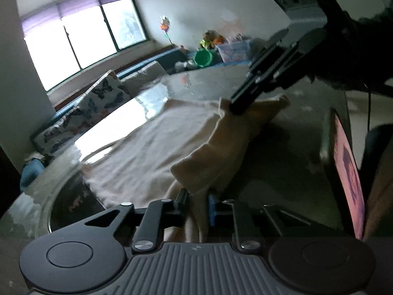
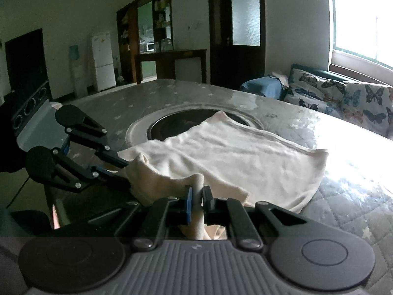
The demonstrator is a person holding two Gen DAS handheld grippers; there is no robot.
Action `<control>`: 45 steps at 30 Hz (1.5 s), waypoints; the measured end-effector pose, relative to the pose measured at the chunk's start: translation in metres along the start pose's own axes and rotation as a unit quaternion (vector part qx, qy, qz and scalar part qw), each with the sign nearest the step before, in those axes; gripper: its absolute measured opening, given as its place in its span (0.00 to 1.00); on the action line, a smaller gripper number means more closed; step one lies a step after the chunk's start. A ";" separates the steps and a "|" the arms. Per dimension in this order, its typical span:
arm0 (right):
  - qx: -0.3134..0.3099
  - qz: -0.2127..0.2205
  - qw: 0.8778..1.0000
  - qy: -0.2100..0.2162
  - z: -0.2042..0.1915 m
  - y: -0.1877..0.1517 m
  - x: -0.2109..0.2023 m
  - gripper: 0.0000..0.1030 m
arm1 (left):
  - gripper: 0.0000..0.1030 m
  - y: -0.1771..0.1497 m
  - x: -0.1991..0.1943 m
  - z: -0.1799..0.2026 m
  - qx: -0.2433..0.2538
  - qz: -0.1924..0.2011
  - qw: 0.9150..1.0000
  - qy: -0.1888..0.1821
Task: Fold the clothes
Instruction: 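Lift the grasped edge with both grippers and fold it over the sweatshirt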
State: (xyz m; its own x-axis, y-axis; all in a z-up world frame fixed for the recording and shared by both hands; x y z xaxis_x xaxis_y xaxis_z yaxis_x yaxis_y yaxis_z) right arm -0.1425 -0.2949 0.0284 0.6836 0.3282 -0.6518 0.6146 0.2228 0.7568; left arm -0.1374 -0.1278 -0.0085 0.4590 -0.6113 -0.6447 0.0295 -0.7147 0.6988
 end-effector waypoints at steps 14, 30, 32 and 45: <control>-0.007 -0.027 0.999 0.028 -0.004 -0.018 0.005 0.37 | 0.13 0.018 0.016 -0.020 -0.033 0.004 0.999 0.019; -0.040 -0.022 0.999 -0.012 -0.017 -0.020 0.012 0.11 | 0.34 -0.015 0.005 0.004 0.032 -0.037 0.999 0.021; -0.038 -0.019 0.999 -0.010 -0.018 -0.019 0.011 0.11 | 0.34 -0.019 0.003 0.005 0.037 -0.038 0.998 0.025; -0.026 0.002 1.000 0.006 -0.025 -0.015 -0.012 0.09 | 0.08 -0.010 -0.018 -0.006 -0.023 -0.030 0.999 -0.006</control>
Point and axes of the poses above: each gripper's, at about its wrist camera, not at the fingertips, and x roughly the way its jaws point, z to its right, y to its top, the point moved 6 cm from there along x, roughly the way its jaws point, and after that the axes turned 7 degrees about -z, right-handed, at the moved point
